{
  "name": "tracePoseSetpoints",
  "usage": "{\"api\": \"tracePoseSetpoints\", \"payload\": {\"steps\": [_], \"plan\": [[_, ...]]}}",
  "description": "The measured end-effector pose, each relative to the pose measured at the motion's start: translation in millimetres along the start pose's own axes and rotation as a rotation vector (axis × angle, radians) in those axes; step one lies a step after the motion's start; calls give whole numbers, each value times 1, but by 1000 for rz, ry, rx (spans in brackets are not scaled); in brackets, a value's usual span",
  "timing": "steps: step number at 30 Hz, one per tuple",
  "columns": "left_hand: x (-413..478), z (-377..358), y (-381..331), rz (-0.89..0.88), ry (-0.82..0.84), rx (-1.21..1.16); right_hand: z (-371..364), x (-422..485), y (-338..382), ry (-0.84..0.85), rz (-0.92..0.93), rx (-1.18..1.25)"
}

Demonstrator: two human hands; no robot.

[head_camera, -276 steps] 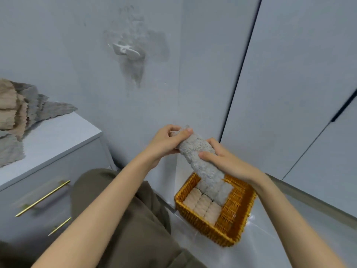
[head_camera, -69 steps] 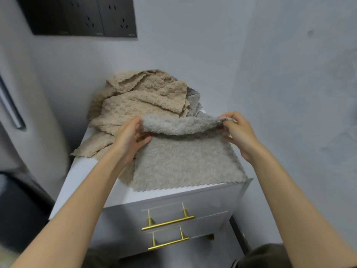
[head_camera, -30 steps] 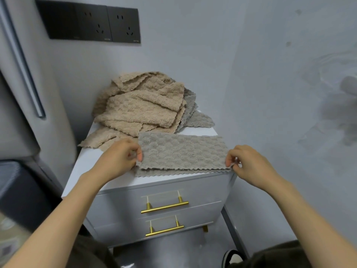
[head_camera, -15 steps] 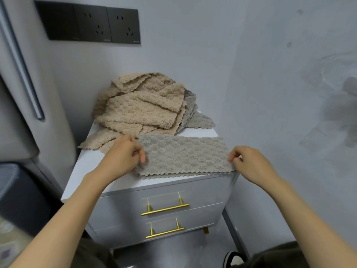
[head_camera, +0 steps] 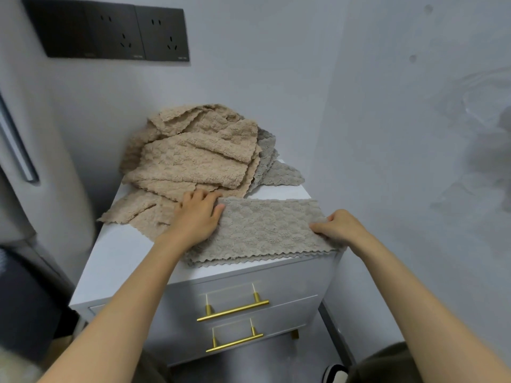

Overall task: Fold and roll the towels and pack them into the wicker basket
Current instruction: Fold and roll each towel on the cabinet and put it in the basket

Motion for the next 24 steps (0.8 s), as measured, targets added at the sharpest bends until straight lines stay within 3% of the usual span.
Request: {"api": "tracePoseSetpoints", "payload": {"steps": [4,12,18,24], "plan": [[6,7,4,79,-11,42,4,5,5,-10,19,-18],[-4,18,-15,-16,100,-181,34,10,15,-285,157,35],[-21,5,-26,161,328,-608,51,12,37,-599,316,-94],[-35,-20,-41,333,497,-865,61,22,68,-689,346,-56]]}}
Point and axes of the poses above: each hand's wrist, its own x-axis towards the middle knuckle, its own z-axis out of the back of the hand, y = z × x, the point moved 7 cm from there along x, towards the middle knuckle, and after that the axes turned 4 degrees about -x, right-handed, at the moved point
